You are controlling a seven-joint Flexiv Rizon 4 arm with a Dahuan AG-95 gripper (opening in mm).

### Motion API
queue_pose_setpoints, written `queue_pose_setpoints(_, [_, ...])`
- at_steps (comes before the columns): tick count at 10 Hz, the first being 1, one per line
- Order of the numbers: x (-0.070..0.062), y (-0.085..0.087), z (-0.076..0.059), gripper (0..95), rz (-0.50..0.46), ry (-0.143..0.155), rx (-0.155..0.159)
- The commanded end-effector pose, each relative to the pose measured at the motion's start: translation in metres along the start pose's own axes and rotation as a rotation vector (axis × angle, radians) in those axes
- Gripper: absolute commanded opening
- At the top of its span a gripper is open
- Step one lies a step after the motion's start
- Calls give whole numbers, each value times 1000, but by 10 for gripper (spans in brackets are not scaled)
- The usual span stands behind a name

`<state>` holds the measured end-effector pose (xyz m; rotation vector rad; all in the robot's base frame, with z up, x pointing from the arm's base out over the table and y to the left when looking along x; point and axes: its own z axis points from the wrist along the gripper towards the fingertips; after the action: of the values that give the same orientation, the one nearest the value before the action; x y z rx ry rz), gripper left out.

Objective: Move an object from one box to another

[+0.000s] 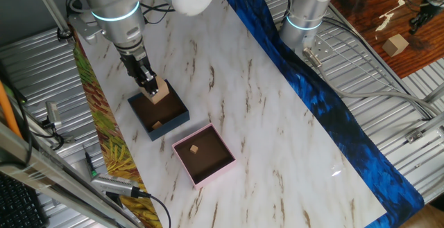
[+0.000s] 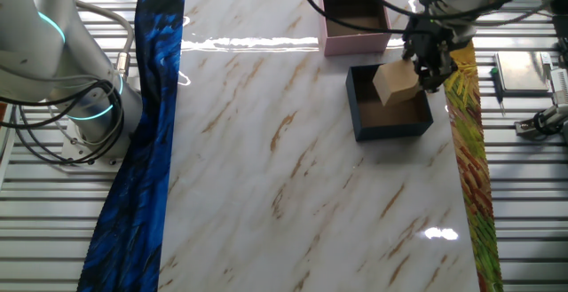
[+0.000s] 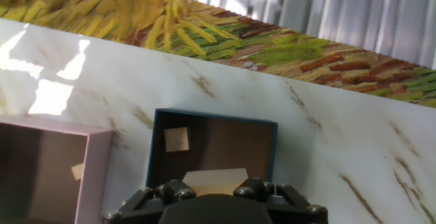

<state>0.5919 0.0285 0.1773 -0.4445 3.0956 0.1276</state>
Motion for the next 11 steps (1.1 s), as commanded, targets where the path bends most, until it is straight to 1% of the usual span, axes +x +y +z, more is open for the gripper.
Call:
queue_pose_setpoints(1, [-2, 0, 1, 0, -63, -15, 0])
queue_pose_setpoints(5, [-2, 0, 1, 0, -70, -6, 3])
queue_pose_setpoints(7, [-2, 0, 1, 0, -54, 0, 9])
queue_pose_setpoints(8, [-2, 6, 0, 0, -28, -1, 14])
queue_pose_setpoints(10, [-7, 43, -4, 0, 21, -5, 10])
queue_pose_setpoints(11, [-7, 50, -5, 0, 29, -9, 8])
